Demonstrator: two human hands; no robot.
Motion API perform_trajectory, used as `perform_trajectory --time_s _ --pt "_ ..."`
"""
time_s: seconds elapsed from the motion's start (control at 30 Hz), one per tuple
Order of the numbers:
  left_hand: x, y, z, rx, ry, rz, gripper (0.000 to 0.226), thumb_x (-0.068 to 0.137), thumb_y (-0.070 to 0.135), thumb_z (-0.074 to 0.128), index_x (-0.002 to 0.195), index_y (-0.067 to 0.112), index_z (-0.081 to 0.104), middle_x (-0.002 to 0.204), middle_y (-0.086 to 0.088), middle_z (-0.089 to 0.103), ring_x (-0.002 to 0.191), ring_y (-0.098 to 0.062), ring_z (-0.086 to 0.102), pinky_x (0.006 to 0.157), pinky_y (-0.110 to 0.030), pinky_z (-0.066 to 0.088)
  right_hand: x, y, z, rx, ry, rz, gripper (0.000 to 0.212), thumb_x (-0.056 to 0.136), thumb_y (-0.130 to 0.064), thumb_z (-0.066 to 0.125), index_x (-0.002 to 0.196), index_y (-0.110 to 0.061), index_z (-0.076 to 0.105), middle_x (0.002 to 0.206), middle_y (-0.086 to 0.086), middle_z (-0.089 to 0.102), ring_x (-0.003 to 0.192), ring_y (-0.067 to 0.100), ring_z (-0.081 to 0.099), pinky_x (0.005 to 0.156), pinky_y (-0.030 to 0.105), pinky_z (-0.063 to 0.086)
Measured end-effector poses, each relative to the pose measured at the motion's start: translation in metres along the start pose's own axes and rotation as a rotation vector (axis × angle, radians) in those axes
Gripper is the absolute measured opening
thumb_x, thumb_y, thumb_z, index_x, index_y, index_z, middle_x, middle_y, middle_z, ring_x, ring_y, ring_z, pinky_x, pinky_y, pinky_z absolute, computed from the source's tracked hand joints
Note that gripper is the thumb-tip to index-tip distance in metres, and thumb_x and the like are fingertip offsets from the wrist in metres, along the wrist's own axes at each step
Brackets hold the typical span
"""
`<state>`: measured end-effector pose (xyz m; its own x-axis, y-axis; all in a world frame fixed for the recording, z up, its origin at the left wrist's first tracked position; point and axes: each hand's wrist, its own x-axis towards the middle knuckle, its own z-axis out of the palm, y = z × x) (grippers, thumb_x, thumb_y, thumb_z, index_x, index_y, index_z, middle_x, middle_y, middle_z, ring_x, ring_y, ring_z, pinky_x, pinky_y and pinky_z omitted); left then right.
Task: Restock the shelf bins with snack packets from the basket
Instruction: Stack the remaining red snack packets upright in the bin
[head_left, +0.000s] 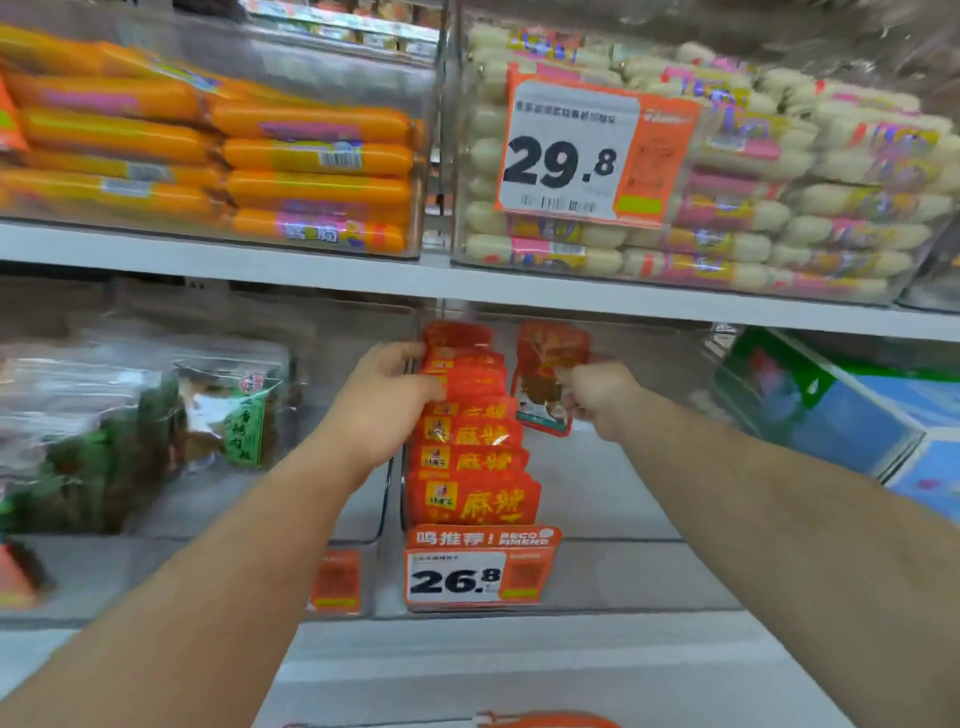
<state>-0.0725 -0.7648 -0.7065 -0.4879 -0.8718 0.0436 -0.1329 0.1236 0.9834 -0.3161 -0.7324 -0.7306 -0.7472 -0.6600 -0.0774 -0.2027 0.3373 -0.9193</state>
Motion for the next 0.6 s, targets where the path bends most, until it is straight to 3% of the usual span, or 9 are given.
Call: perform_trajectory --time_s 0.13,0.23,0.33,0.4,0.53,0.6 --pt "0.002 -0.011 -0.004 -0.118 -0.01 -0.021 0.045 0.091 -0.001 0.053 0.13 0.019 0.054 0.117 -0.007 0.065 0.091 -0.017 0.066 0.069 -0.028 0.051 0.022 0.004 0.016 0.039 -0.012 -0.005 0.025 0.091 -0.003 0.059 0.076 -0.02 0.049 0.082 0.005 0.053 0.065 0.017 0.051 0.059 0.028 0.044" --pt "0.005 -0.014 -0.006 -0.13 -0.018 -0.015 0.045 0.091 -0.003 0.052 0.13 0.019 0.054 0.111 -0.005 0.067 0.087 -0.013 0.065 0.064 -0.023 0.049 0.031 0.006 0.028 -0.01 0.002 -0.022 0.021 0.091 -0.001 0.055 0.073 -0.012 0.056 0.079 0.015 0.06 0.064 0.024 0.053 0.051 0.029 0.039" --pt "0.002 -0.013 -0.006 -0.131 -0.027 -0.008 0.047 0.091 -0.002 0.052 0.133 0.019 0.052 0.114 -0.005 0.066 0.091 -0.013 0.065 0.065 -0.022 0.05 0.03 0.005 0.038 -0.005 0.056 -0.014 0.008 0.089 -0.001 0.057 0.084 -0.001 0.063 0.089 0.022 0.068 0.074 0.031 0.062 0.063 0.039 0.05" --pt "0.001 -0.012 -0.006 -0.128 -0.03 -0.003 0.047 0.092 0.0 0.052 0.134 0.02 0.052 0.112 -0.002 0.066 0.09 -0.01 0.064 0.06 -0.018 0.049 0.03 0.007 0.04 -0.003 0.109 -0.005 0.006 0.083 -0.005 0.066 0.083 0.001 0.066 0.088 0.019 0.07 0.077 0.033 0.067 0.07 0.041 0.055" --pt "-0.001 -0.012 -0.006 -0.118 -0.025 -0.002 0.047 0.093 0.003 0.052 0.135 0.023 0.05 0.111 0.001 0.066 0.089 -0.007 0.063 0.06 -0.018 0.046 0.024 0.006 0.043 -0.148 0.148 0.023 0.028 0.07 -0.029 0.079 0.084 -0.006 0.072 0.079 0.011 0.072 0.075 0.027 0.069 0.059 0.031 0.052" --pt "-0.002 -0.011 -0.006 -0.112 -0.026 -0.004 0.047 0.093 0.003 0.052 0.136 0.023 0.05 0.112 0.0 0.066 0.091 -0.008 0.063 0.061 -0.019 0.045 0.02 0.003 0.044 -0.214 0.168 0.009 0.031 0.072 -0.035 0.079 0.086 -0.009 0.071 0.083 0.01 0.071 0.079 0.027 0.068 0.065 0.032 0.056"
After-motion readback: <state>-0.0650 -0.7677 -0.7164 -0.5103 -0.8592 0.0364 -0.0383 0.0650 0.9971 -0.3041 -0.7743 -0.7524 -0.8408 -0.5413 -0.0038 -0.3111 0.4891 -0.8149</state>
